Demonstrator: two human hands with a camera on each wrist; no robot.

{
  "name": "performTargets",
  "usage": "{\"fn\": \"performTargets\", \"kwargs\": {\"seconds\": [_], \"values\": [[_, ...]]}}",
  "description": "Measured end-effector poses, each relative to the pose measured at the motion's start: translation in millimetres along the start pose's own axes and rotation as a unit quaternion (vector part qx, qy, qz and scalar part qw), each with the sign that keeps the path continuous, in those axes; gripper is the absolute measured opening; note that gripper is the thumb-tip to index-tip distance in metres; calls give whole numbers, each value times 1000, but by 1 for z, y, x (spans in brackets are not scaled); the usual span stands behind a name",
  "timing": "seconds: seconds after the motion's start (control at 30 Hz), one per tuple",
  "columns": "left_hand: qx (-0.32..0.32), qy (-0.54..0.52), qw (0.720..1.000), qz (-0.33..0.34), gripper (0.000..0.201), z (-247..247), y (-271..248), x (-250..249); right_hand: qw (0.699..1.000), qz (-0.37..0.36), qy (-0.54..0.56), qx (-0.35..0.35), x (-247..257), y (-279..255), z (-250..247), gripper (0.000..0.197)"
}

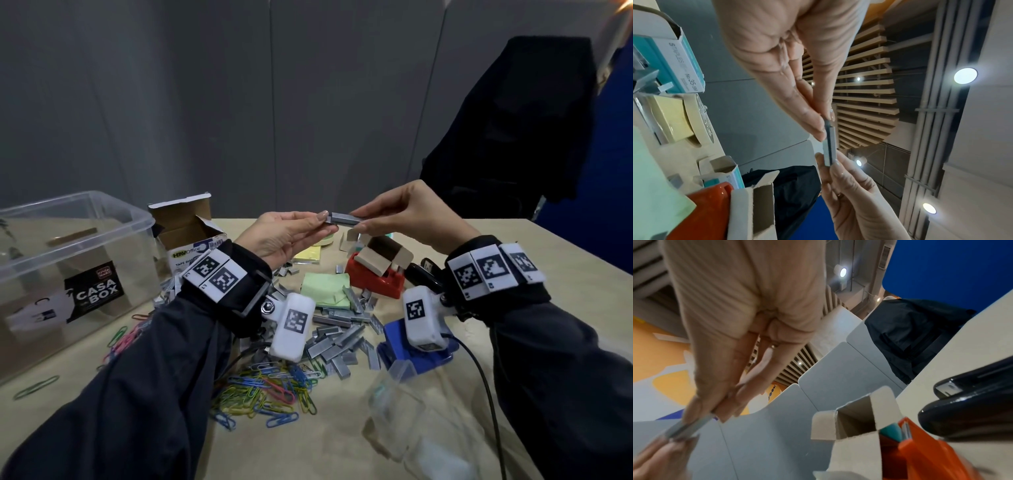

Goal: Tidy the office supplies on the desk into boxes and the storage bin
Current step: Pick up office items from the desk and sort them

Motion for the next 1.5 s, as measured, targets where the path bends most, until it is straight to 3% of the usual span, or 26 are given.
{"fn": "performTargets", "kwargs": {"seconds": [0.37, 0.47, 0.6, 0.7, 0.97, 1.17, 1.37, 1.43, 1.5], "values": [[-4, -2, 1000, 21, 29, 6, -1, -1, 999, -3, -27, -37, 8, 7, 7, 34], [-9, 42, 997, 60, 41, 8, -3, -3, 998, -10, -44, -36, 10, 6, 6, 34], [-18, 93, 987, 131, 24, 9, -2, -3, 1000, -7, 14, -17, 17, 5, 4, 29], [-14, 105, 984, 142, 21, 8, -2, -4, 998, 8, 55, -21, 18, 3, 1, 21], [22, 191, 965, 180, 21, 11, 0, -1, 999, 13, 41, -31, 17, 0, -5, 17], [6, 194, 964, 181, 18, 12, 2, 6, 997, 1, -41, -63, 16, 2, -4, 16], [13, 167, 978, 125, 16, 26, 18, 6, 993, 27, -101, -52, 15, -1, -23, 15], [33, 225, 966, 123, 23, 36, 25, 5, 991, 49, -103, -64, 11, -3, -31, 15], [51, 333, 935, 114, 32, 41, 36, 5, 986, 69, -133, -70, 7, -6, -37, 13]]}}
Point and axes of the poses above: each hand's wrist, its own y-axis towards the middle knuckle, its own z-axis out of the palm, x = y × z, the point moved 1 cm from there along y, towards the middle knuckle, and after that the axes turned 12 degrees about -y, right-handed, at the moved point
